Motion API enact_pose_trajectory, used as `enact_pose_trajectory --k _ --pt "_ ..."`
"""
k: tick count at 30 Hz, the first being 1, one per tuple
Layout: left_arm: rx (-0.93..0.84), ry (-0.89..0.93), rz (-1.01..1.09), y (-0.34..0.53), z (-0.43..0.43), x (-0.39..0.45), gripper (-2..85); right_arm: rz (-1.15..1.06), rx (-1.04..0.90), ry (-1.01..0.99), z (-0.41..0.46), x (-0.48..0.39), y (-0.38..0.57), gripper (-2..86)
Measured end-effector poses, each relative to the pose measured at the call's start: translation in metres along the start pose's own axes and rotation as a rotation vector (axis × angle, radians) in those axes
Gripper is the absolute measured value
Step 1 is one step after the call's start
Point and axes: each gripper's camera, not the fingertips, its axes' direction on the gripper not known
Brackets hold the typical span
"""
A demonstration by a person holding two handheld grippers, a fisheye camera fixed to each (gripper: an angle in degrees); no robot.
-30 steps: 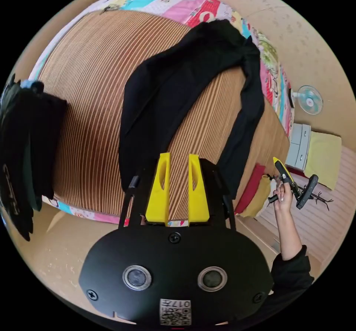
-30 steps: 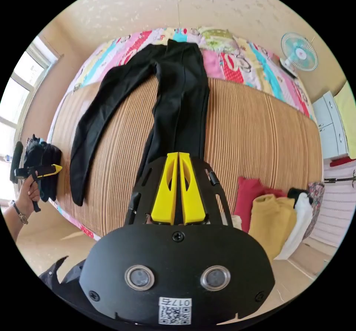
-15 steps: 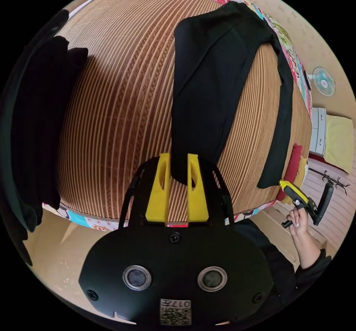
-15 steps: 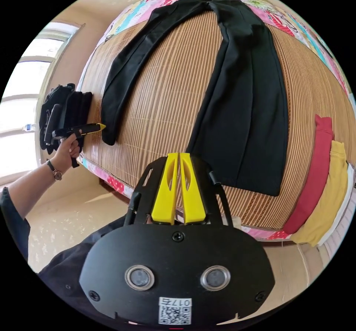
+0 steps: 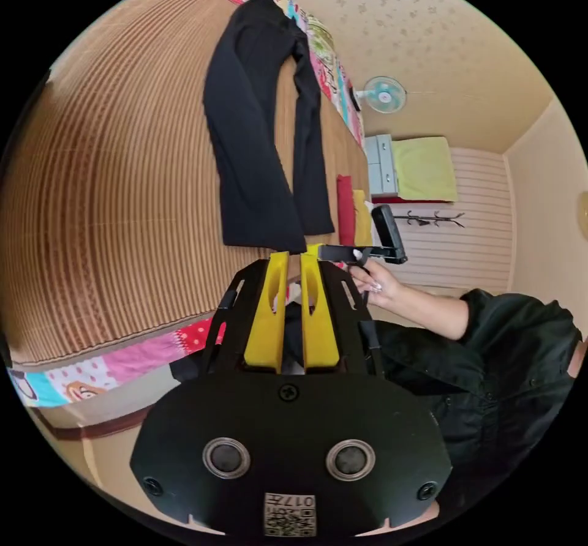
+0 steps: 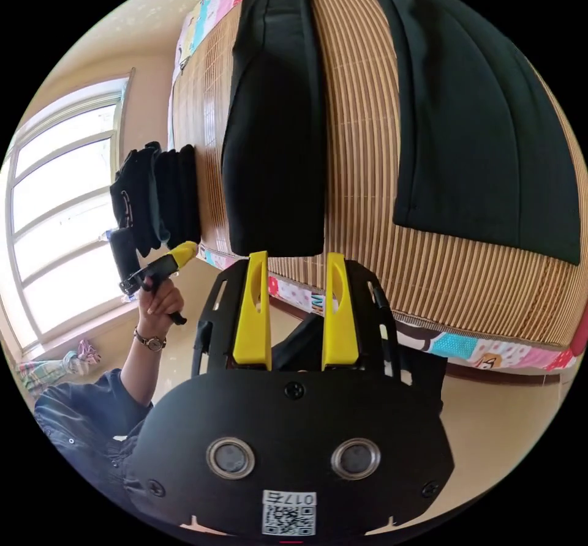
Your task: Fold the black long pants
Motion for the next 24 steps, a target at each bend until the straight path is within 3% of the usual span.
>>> enact_pose_trajectory --k 4,9,11,13,16,21,24 --pt "0.066 -0.102 -0.106 0.004 -0.070 -0.053 7.0 0.059 0.062 0.067 -0.013 0.022 0.011 12.7" --pt "-0.041 -0.047 -0.145 -0.006 -0.050 -0.066 7.2 -0.031 0.105 0.291 -0.036 -0.001 0.011 11.6" --pt "-0.102 -0.156 -0.179 0.003 -0.033 -0.060 7.4 -0.050 0.095 0.360 -0.041 -0.009 0.006 11.2" --pt "-0.033 -0.318 -0.138 0.029 -0.040 -0.034 5.3 -0.053 0.068 0.396 -0.041 -0.010 0.001 11.1" --pt "-0.014 -0.420 -0.111 0.058 -0.048 -0.012 5.3 -0.066 -0.082 0.470 -0.014 -0.003 -0.006 10.7" --pt "-0.169 -0.220 -0.125 0.088 -0.052 -0.031 0.0 -0.154 -0.156 0.594 0.003 -0.016 0.016 4.4" --pt "-0.113 -0.212 -0.094 0.117 -0.091 -0.037 -0.7 -0.134 -0.109 0.601 -0.019 -0.021 0.041 3.4"
